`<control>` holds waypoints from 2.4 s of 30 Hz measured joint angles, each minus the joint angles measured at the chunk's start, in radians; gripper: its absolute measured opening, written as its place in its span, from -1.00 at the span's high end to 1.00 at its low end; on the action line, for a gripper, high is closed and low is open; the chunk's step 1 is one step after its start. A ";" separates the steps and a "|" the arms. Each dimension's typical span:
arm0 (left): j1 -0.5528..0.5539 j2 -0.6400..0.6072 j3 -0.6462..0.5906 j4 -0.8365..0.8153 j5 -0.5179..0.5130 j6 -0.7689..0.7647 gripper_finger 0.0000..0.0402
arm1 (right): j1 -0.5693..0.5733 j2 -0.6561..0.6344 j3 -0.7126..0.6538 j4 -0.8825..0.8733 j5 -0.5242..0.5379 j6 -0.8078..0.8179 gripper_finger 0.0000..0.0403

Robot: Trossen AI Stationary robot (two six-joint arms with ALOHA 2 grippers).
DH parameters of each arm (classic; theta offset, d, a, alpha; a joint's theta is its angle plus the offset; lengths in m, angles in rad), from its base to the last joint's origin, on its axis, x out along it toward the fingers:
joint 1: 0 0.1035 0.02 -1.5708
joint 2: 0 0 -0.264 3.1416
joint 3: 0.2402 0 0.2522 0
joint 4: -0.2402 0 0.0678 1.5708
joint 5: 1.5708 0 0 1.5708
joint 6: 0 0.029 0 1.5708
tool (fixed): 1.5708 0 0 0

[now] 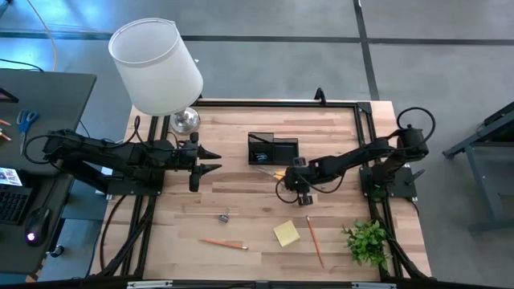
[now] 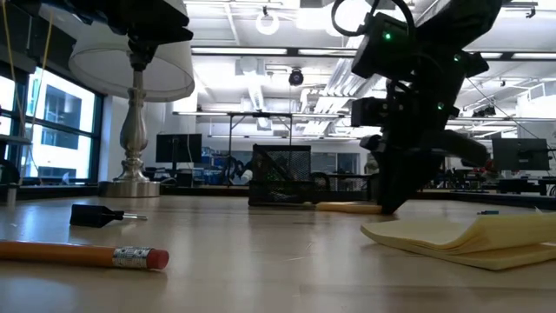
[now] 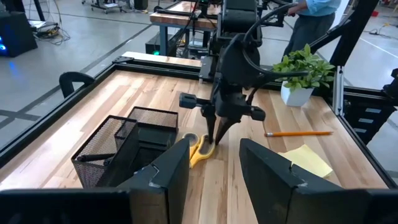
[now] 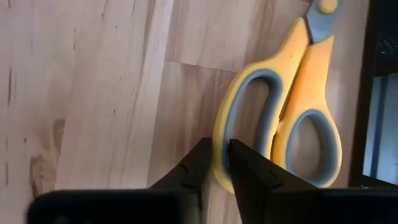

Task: Pick and place office supplies into organizer
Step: Put the yellow scissors into the black desk organizer

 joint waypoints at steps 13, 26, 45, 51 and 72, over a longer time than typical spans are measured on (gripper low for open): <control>0.000 -0.001 0.000 0.001 -0.066 0.000 0.35 | 0.117 0.008 0.302 -0.479 0.221 -0.091 0.97; -0.001 -0.001 0.000 0.076 0.045 -0.004 0.35 | 0.164 0.006 0.668 -0.960 0.521 -0.352 0.99; 0.000 -0.001 0.000 0.075 0.047 -0.004 0.35 | 0.000 0.157 0.806 -1.248 0.670 -0.500 0.99; 0.000 -0.001 0.000 0.074 0.047 -0.004 0.35 | -0.027 0.163 0.796 -1.238 0.684 -0.592 0.99; 0.000 -0.001 0.000 0.080 0.046 -0.012 0.35 | -0.088 0.171 0.797 -1.029 0.737 -0.919 0.99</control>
